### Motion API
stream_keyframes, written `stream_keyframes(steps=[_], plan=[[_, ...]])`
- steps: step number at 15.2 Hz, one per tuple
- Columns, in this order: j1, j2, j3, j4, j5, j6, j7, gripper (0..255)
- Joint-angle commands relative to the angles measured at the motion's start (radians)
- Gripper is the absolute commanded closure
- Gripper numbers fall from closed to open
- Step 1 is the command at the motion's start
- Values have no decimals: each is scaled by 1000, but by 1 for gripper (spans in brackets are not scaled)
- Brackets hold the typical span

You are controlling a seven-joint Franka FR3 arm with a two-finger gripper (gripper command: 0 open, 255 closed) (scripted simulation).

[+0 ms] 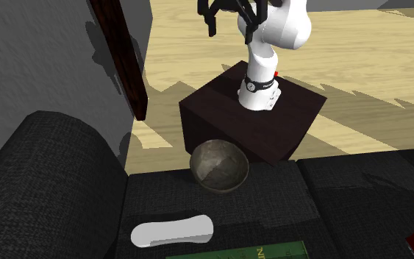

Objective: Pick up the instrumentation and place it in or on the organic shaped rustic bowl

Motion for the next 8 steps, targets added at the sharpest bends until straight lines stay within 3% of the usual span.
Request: stream_keyframes(steps=[1, 8], plan=[[0, 0, 0, 0, 0, 0, 0, 0], [-19, 172, 108, -50, 63, 243, 180, 0]])
